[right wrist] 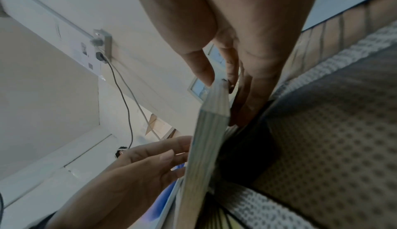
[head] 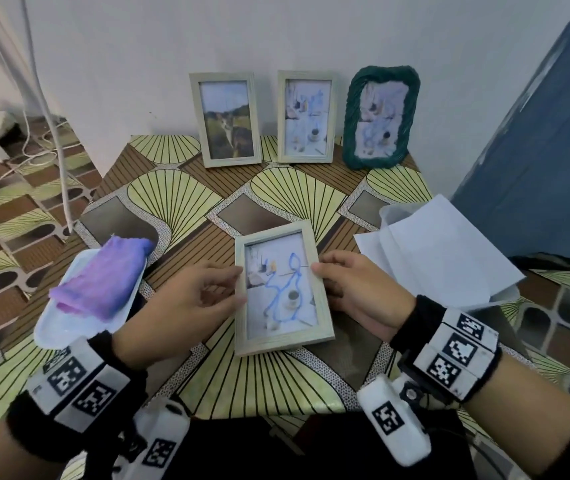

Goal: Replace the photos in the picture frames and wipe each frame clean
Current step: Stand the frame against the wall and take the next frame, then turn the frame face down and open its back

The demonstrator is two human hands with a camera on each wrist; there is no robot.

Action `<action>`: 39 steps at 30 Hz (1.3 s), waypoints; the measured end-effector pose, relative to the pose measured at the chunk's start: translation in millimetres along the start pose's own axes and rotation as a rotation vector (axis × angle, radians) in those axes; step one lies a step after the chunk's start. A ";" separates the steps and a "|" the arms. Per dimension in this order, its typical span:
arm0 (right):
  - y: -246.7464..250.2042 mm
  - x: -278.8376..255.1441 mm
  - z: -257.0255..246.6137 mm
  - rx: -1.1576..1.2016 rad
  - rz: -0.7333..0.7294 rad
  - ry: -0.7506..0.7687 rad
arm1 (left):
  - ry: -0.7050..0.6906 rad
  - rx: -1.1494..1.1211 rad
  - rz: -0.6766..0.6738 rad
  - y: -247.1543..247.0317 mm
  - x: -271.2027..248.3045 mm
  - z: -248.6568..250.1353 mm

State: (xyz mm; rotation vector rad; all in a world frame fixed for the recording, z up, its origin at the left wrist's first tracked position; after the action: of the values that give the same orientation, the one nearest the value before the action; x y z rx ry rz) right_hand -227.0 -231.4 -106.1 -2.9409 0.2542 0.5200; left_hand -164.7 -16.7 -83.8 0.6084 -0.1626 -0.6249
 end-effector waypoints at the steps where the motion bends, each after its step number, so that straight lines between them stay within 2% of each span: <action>1: -0.2 0.1 -1.3 0.004 0.009 0.009 | 0.006 -0.075 -0.019 -0.8 -0.2 1.4; 5: 2.6 -2.2 -8.6 -0.056 0.043 0.078 | 0.035 -0.454 -0.160 -10.3 0.1 12.6; 8: 2.0 -6.4 -17.4 -0.109 0.033 0.160 | 0.175 -0.680 -0.123 -15.7 7.2 2.5; 15: -14.3 -17.8 -27.9 -0.312 -0.074 0.290 | 0.274 -0.796 -0.075 -27.5 24.2 7.0; 19: -31.3 -22.7 -22.2 -0.526 -0.245 0.297 | 0.221 -0.884 -0.199 -24.1 23.6 14.1; 21: -35.9 -22.7 -15.4 -0.610 -0.284 0.297 | 0.155 -0.831 -0.189 -16.1 19.8 18.2; 26: -38.1 -18.6 -0.6 -1.072 -0.359 0.308 | 0.166 -0.720 0.034 17.0 18.3 -1.5; 28: -39.1 -16.7 4.1 -1.205 -0.413 0.308 | 0.160 -0.577 0.022 24.1 16.1 -8.0; 31: -38.6 -12.4 6.9 -1.325 -0.443 0.294 | 0.167 -0.445 -0.089 28.0 11.9 -16.0; 33: -35.2 -9.0 5.1 -1.385 -0.419 0.277 | 0.147 -0.372 -0.144 28.7 8.8 -17.4; 36: -31.6 -7.7 -1.1 -1.452 -0.331 0.304 | 0.047 -0.159 -0.167 23.5 4.2 -15.2; 39: -32.6 -11.2 -8.8 -1.420 -0.245 0.406 | -0.119 0.192 -0.006 21.5 1.0 -8.0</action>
State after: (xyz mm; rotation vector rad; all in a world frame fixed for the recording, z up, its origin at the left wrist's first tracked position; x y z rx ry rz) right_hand -228.3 -199.5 -90.4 -4.2981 -0.7769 -0.0399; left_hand -150.6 0.4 -77.9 0.7573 -0.3350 -0.6556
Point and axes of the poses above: each hand's wrist, its own x-axis towards the middle knuckle, its own y-axis out of the back of the hand, z = x × y, the point moved 5 cm from there along x, towards the middle knuckle, and after that the axes turned 2 degrees about -x, right-handed, at the moved point
